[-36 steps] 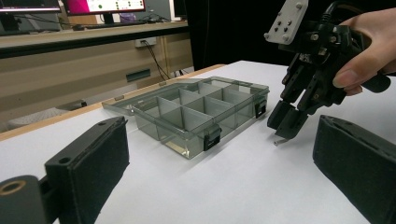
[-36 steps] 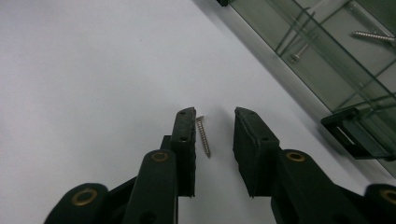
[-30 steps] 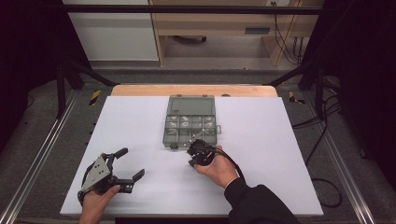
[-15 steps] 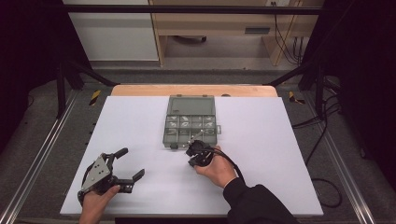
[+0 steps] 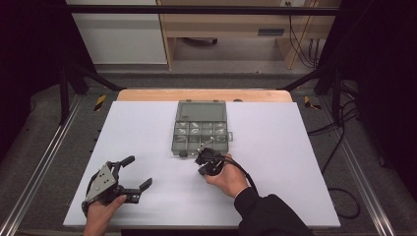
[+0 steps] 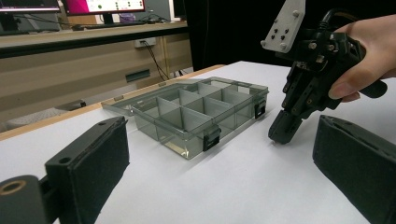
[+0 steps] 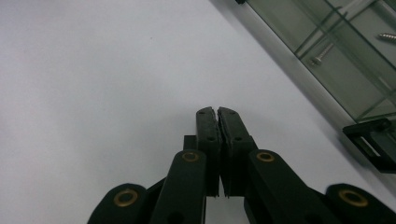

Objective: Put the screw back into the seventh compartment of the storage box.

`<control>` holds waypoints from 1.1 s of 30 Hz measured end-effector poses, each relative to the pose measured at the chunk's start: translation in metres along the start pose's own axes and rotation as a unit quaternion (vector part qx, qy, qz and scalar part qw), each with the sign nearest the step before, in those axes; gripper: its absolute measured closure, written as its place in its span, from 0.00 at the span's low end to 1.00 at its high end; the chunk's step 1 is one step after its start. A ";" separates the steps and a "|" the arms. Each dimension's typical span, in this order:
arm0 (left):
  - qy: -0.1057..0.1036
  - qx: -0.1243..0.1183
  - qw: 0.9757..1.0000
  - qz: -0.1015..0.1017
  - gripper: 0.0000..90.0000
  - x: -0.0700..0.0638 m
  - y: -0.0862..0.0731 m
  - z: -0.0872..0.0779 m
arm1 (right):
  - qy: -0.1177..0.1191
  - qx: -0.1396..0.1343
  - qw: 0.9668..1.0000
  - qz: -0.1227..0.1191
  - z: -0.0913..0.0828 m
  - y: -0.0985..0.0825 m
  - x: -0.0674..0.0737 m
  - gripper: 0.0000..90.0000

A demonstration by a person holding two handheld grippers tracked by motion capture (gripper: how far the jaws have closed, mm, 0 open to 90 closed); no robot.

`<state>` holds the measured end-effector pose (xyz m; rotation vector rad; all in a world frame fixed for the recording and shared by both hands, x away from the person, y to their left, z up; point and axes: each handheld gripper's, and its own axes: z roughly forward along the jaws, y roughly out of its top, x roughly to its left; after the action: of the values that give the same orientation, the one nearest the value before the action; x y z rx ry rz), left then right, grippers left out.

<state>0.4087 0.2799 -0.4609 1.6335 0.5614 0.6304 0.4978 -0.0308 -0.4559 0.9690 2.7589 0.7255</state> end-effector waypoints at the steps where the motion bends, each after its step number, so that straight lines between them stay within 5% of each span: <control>1: 0.000 -0.002 1.000 -0.001 0.04 0.000 0.000 0.000 | -0.001 0.001 1.000 0.004 0.000 0.000 0.000 0.97; 33: 0.000 -0.003 1.000 -0.001 0.04 0.000 0.000 0.000 | 0.001 0.002 1.000 0.001 -0.003 -0.002 -0.003 0.98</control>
<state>0.4089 0.2799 -0.4611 1.6263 0.5607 0.6296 0.4982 -0.0351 -0.4542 0.9714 2.7627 0.7201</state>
